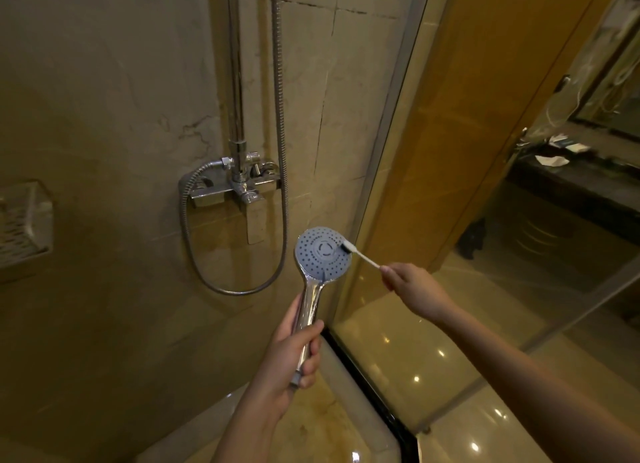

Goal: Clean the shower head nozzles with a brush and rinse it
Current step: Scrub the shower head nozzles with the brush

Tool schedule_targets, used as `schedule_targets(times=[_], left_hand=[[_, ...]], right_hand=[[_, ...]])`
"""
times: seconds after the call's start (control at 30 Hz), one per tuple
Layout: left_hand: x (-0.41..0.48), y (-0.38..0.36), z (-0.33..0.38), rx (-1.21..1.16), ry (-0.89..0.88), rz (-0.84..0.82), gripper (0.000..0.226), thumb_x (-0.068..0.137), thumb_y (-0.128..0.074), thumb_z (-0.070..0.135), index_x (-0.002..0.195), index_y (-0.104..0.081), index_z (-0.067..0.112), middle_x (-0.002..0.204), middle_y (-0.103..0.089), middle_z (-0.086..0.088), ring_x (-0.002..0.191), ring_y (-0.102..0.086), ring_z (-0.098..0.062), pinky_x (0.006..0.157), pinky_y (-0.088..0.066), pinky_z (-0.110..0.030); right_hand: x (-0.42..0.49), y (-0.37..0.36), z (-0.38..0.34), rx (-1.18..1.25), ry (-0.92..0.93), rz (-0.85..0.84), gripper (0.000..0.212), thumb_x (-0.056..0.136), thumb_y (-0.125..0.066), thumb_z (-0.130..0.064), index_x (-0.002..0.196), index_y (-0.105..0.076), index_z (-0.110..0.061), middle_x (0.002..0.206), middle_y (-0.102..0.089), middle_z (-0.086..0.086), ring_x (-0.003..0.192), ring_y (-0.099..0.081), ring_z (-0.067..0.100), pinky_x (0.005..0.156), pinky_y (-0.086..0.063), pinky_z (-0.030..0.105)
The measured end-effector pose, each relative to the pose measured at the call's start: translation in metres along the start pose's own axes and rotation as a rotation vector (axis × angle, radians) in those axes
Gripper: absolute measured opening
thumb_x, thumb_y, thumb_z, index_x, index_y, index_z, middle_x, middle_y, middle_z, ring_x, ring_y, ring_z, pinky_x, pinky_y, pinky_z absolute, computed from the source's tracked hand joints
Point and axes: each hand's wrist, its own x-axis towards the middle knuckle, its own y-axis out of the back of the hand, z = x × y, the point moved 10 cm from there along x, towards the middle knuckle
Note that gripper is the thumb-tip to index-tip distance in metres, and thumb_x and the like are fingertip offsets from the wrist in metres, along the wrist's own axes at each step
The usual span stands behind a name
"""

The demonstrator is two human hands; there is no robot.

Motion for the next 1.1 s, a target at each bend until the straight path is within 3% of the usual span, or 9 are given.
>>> schedule_targets(times=[0.13,0.23,0.37,0.47,0.57,0.67,0.9,1.1], left_hand=[[0.002,0.005,-0.004,-0.039,0.012,0.017,0.053,0.089,-0.051,0.008,0.127,-0.04,0.044,0.049,-0.041,0.003,0.031,-0.03,-0.004,0.028,-0.019,-0.01],[0.003,0.006,-0.004,-0.044,0.019,0.022,0.053,0.089,-0.052,0.008,0.125,-0.04,0.045,0.047,-0.043,0.004,0.031,-0.031,-0.004,0.028,-0.02,-0.011],[0.002,0.007,-0.003,-0.07,0.014,0.023,0.05,0.089,-0.051,0.008,0.121,-0.043,0.045,0.048,-0.043,0.004,0.031,-0.03,-0.004,0.028,-0.02,-0.01],[0.005,0.003,-0.008,-0.078,0.035,0.009,0.05,0.089,-0.05,0.008,0.122,-0.043,0.045,0.048,-0.042,0.003,0.032,-0.03,-0.004,0.027,-0.02,-0.011],[0.004,0.004,-0.007,-0.109,0.033,0.015,0.052,0.089,-0.049,0.007,0.128,-0.043,0.041,0.049,-0.041,0.002,0.03,-0.029,-0.003,0.027,-0.019,-0.009],[0.008,0.005,-0.008,-0.123,0.046,0.01,0.054,0.089,-0.05,0.007,0.132,-0.041,0.038,0.048,-0.041,0.002,0.029,-0.029,-0.003,0.027,-0.02,-0.009],[0.008,0.005,-0.007,-0.128,0.038,0.018,0.049,0.089,-0.05,0.006,0.123,-0.043,0.041,0.048,-0.042,0.002,0.03,-0.03,-0.003,0.026,-0.02,-0.01],[0.01,0.01,-0.006,-0.116,0.031,0.038,0.051,0.089,-0.05,0.006,0.125,-0.042,0.041,0.048,-0.042,0.003,0.03,-0.031,-0.003,0.026,-0.021,-0.011]], right_hand=[[-0.014,-0.026,-0.012,-0.179,0.062,-0.061,0.036,0.099,-0.035,-0.042,0.07,-0.048,-0.026,0.065,-0.051,-0.006,0.056,-0.048,0.008,0.06,-0.047,0.027],[-0.005,-0.011,-0.004,-0.129,0.002,0.025,0.037,0.099,-0.035,-0.044,0.071,-0.05,-0.024,0.065,-0.052,-0.005,0.057,-0.049,0.009,0.063,-0.05,0.031],[-0.007,-0.025,-0.011,-0.206,0.035,-0.05,0.042,0.097,-0.034,-0.048,0.076,-0.055,-0.019,0.068,-0.054,-0.003,0.061,-0.053,0.012,0.064,-0.051,0.033],[-0.002,-0.016,-0.006,-0.175,0.018,0.017,0.042,0.096,-0.032,-0.053,0.071,-0.051,-0.025,0.068,-0.056,-0.003,0.066,-0.056,0.018,0.07,-0.055,0.045],[-0.007,-0.03,-0.015,-0.241,0.04,-0.019,0.041,0.097,-0.032,-0.051,0.065,-0.043,-0.028,0.067,-0.053,-0.004,0.066,-0.055,0.018,0.063,-0.051,0.039],[-0.006,-0.026,-0.015,-0.223,0.043,0.014,0.042,0.096,-0.031,-0.053,0.063,-0.04,-0.03,0.067,-0.051,-0.005,0.069,-0.056,0.02,0.067,-0.051,0.041],[-0.002,-0.025,-0.012,-0.201,0.016,0.012,0.047,0.096,-0.032,-0.052,0.077,-0.056,-0.017,0.07,-0.058,0.001,0.065,-0.057,0.019,0.069,-0.055,0.044],[-0.001,-0.042,-0.028,-0.246,0.056,-0.036,0.042,0.098,-0.031,-0.051,0.064,-0.041,-0.027,0.064,-0.05,-0.005,0.059,-0.05,0.014,0.062,-0.051,0.037]])
